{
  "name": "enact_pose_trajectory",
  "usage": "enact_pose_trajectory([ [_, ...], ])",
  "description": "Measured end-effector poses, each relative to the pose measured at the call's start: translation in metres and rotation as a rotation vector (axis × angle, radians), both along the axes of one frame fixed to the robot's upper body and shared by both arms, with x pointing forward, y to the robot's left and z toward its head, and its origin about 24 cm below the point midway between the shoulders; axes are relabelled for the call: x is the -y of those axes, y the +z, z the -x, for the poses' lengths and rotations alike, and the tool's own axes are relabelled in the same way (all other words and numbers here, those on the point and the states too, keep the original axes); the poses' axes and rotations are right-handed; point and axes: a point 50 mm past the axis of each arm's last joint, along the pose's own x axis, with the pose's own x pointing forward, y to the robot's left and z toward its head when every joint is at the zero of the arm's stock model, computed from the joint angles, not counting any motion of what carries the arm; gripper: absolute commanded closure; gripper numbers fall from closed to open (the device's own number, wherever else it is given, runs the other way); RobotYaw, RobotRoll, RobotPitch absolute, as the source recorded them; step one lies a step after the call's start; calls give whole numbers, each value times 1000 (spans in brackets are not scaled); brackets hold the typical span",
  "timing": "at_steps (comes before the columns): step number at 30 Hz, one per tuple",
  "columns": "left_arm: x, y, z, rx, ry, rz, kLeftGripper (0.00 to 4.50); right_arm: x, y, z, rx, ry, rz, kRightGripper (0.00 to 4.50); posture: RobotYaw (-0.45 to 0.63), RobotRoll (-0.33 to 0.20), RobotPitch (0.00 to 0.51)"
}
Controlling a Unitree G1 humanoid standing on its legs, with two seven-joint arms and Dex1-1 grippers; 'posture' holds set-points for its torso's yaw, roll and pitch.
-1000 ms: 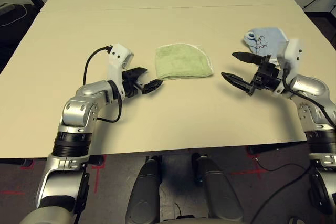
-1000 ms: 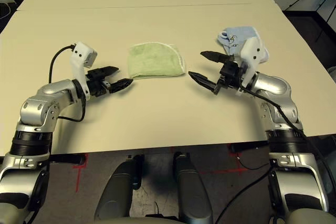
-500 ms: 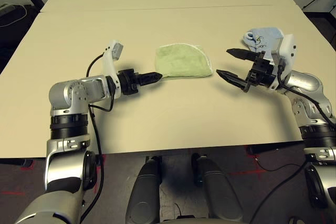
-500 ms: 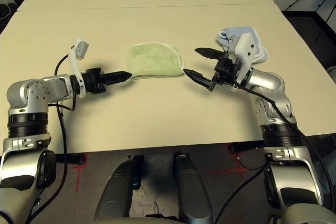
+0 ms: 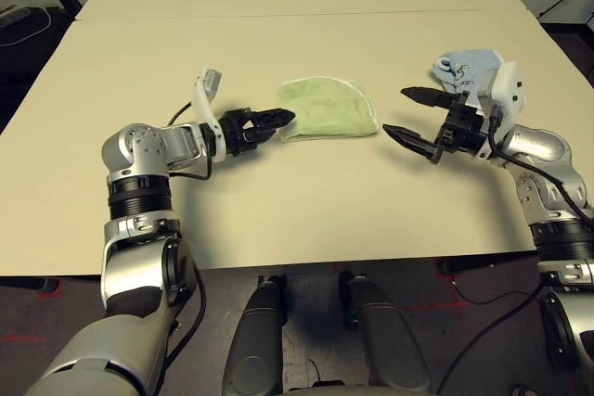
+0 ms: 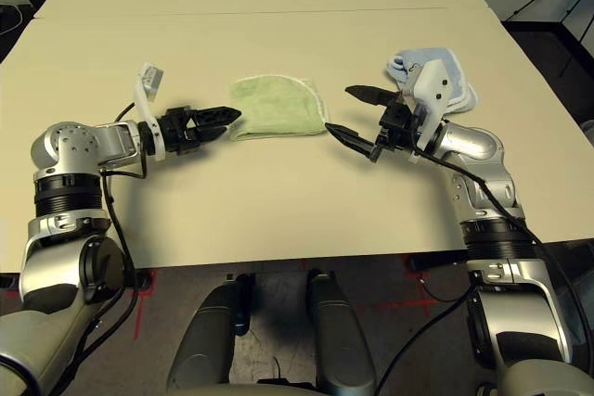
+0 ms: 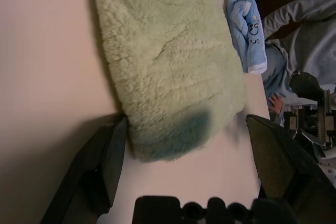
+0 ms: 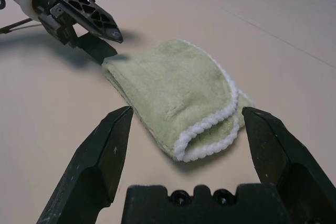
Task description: Fold the towel and set it aside.
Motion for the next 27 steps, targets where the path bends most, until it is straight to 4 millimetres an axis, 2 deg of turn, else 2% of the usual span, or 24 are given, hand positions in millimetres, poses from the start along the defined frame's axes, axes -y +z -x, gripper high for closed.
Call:
enact_pose_trajectory([
  [12,14,-1,-16,-2,26,39,0,1,-2,0,-6,-5,0,23,57,0,201],
  [15,15,-3,-17,-3,22,34,549,2,-4,1,-10,-8,1,0,57,0,199],
  [25,14,-6,-15,-22,-2,1,4461,4,-5,1,-17,-13,5,0,59,0,197],
  [27,14,-7,-15,-26,-1,2,4461,4,-5,2,-17,-13,5,0,58,0,198],
])
